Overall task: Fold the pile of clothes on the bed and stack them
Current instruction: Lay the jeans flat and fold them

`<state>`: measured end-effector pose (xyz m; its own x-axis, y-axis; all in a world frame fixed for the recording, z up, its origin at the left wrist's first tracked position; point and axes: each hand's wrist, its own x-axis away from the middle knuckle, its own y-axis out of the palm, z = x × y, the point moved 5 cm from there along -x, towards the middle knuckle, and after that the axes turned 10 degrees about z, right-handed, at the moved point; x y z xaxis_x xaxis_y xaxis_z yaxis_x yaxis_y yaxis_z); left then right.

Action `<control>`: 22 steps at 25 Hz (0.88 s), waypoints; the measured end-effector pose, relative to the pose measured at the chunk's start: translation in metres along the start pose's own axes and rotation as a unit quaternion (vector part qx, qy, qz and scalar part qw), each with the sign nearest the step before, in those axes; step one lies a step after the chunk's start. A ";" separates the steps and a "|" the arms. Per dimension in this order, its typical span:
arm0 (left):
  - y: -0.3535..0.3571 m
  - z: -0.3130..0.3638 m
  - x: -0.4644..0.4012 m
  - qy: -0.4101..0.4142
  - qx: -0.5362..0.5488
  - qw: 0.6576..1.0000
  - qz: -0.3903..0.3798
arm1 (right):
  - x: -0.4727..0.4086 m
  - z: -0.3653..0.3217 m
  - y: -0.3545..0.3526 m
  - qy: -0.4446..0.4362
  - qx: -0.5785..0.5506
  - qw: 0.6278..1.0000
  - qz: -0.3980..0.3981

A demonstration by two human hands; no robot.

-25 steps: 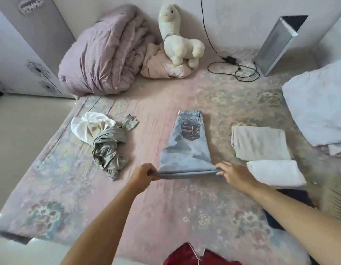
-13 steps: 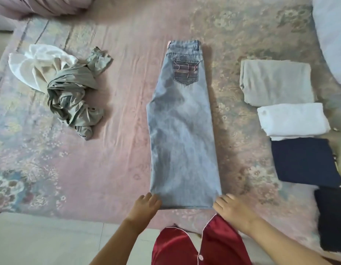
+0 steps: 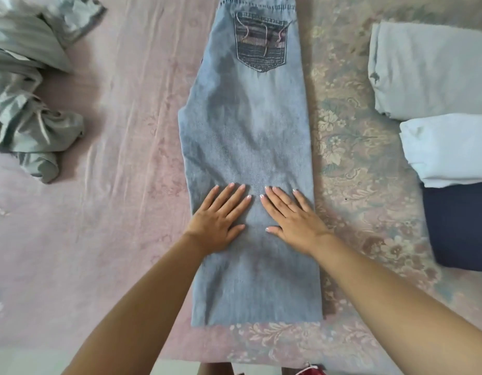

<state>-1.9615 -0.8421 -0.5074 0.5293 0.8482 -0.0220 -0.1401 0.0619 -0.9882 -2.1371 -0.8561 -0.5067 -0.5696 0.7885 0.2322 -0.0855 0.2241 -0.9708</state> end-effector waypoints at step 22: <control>0.014 0.012 0.091 0.321 -0.075 0.935 -0.129 | 0.134 -0.019 0.052 -0.333 0.070 0.933 -0.117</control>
<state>-1.9249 -0.7579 -0.5211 0.9298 0.3208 0.1805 0.1546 0.1047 -0.9824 -2.2023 -0.7281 -0.5252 -0.8997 0.1849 0.3955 -0.3511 0.2321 -0.9071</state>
